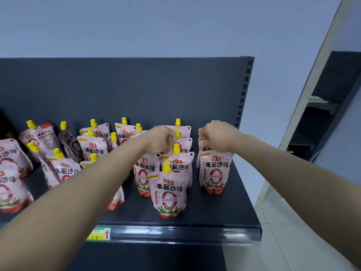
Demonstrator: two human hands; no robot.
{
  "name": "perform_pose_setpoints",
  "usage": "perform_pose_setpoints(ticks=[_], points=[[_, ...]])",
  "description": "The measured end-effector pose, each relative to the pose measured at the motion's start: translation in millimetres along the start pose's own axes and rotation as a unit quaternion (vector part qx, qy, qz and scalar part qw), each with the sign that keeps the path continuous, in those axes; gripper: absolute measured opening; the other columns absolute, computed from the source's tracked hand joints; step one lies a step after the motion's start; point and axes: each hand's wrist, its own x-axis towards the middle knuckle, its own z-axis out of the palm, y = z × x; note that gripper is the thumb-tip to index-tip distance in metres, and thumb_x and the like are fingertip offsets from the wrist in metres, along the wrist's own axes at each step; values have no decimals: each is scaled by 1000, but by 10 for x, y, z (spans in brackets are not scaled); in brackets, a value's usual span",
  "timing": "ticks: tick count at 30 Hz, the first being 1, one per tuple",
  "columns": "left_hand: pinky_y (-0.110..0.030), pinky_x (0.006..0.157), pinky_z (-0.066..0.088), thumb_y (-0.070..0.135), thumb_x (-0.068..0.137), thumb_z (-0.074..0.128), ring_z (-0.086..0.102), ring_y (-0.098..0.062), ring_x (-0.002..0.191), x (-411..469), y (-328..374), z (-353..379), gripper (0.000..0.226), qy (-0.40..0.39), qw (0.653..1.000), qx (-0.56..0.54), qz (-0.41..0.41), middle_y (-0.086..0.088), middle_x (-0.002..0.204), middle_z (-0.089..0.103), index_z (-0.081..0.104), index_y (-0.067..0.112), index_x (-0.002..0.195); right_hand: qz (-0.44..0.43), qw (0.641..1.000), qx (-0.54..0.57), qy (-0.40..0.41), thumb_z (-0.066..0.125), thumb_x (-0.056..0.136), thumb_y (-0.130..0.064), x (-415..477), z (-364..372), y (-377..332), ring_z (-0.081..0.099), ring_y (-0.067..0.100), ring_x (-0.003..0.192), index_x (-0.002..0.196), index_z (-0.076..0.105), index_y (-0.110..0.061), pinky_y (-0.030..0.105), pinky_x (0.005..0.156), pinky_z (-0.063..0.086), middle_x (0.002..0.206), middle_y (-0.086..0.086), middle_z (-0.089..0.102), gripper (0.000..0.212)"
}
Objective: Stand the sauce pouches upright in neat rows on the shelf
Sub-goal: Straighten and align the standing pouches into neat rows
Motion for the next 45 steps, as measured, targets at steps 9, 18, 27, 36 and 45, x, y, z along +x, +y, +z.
perform_pose_setpoints(ticks=[9,18,27,36,45], points=[[-26,80,47,-1,80,65,61,-21,95,-421,-397,-270,29,28,993,99,-52,-5,105,67,67,12,106,-66,975,185,-105,69,83,-41,-132,-76,-616,62,20,103,105,71,-12,29,80,50,108,3,69,36],[-27,86,51,-4,83,60,62,-23,106,-390,-621,-108,39,21,987,149,-59,-7,120,64,64,13,117,-76,974,158,-144,68,87,-24,-114,113,-869,36,12,52,58,43,-12,25,51,30,57,-13,34,41],[-37,100,39,7,82,64,36,-27,125,-265,-661,-68,46,99,966,240,-12,-8,131,45,56,19,125,-61,982,121,-129,67,87,-26,-193,110,-778,37,13,56,63,48,-11,27,54,30,61,-1,39,34],[-45,108,38,-4,82,58,26,-35,139,-222,-739,-128,82,13,985,164,-47,-9,152,22,23,28,148,-41,984,118,-130,67,87,-27,-174,122,-822,42,18,62,69,55,-9,28,56,33,61,-1,41,28],[-42,105,42,14,77,75,41,-36,132,-98,-863,-18,86,-16,993,80,-88,-13,150,33,25,12,147,-29,984,113,-138,66,88,-28,-149,95,-848,46,15,63,87,68,-6,26,58,37,66,-1,50,21]])
